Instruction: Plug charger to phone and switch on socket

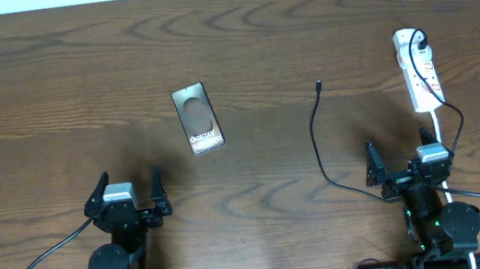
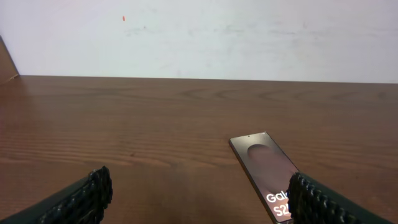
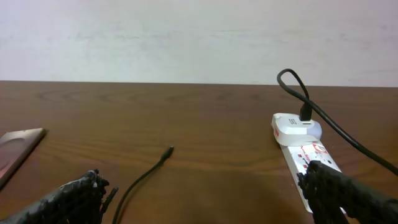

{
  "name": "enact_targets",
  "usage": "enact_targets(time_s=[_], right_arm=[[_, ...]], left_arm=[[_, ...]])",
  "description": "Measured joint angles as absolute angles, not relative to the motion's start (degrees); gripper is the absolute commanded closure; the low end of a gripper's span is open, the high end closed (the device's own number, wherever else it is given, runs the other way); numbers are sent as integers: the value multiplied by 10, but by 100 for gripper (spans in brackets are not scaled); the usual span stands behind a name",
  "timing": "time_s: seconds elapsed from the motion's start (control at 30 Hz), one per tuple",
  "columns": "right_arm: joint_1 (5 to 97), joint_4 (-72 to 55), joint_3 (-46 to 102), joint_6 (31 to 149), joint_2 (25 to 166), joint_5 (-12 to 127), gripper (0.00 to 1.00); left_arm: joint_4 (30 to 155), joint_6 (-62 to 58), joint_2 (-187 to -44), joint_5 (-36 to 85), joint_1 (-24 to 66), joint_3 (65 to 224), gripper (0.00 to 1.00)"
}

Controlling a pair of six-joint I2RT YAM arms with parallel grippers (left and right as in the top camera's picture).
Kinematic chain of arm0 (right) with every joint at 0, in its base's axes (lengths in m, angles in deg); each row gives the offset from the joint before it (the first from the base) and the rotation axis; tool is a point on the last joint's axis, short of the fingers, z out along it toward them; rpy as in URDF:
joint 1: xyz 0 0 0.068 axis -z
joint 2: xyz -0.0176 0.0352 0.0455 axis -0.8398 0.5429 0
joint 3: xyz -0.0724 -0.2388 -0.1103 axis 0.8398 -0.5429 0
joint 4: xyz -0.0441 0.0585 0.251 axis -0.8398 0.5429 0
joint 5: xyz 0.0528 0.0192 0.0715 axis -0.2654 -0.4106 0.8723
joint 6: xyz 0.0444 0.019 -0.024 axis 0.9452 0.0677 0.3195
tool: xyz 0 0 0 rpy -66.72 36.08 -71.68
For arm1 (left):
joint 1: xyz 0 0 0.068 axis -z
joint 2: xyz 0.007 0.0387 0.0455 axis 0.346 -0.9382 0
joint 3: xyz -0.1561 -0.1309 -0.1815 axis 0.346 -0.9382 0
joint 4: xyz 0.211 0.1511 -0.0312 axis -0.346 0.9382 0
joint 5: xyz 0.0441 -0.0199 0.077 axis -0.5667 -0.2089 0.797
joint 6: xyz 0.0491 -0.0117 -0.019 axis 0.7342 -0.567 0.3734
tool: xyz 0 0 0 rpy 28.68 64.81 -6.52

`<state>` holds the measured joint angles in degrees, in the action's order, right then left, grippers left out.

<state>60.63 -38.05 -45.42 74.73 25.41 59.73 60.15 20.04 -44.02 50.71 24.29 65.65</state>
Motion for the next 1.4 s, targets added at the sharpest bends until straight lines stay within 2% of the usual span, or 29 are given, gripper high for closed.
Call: enact_targets(time_s=[0.67,0.87,1.13,1.4], right_arm=[[606,-380,-454,748,254,597,1],[606,-380,-454,748,254,597,1],[606,-380,-454,748,254,597,1],[606,-380,-454,748,254,597,1]], left_arm=[[599,200,-440,507,243,656,9],[604,148,-440,491,243,681,9],[746,49,-497,457,243,925,9],[978,29,-733,413,243,1255,9]])
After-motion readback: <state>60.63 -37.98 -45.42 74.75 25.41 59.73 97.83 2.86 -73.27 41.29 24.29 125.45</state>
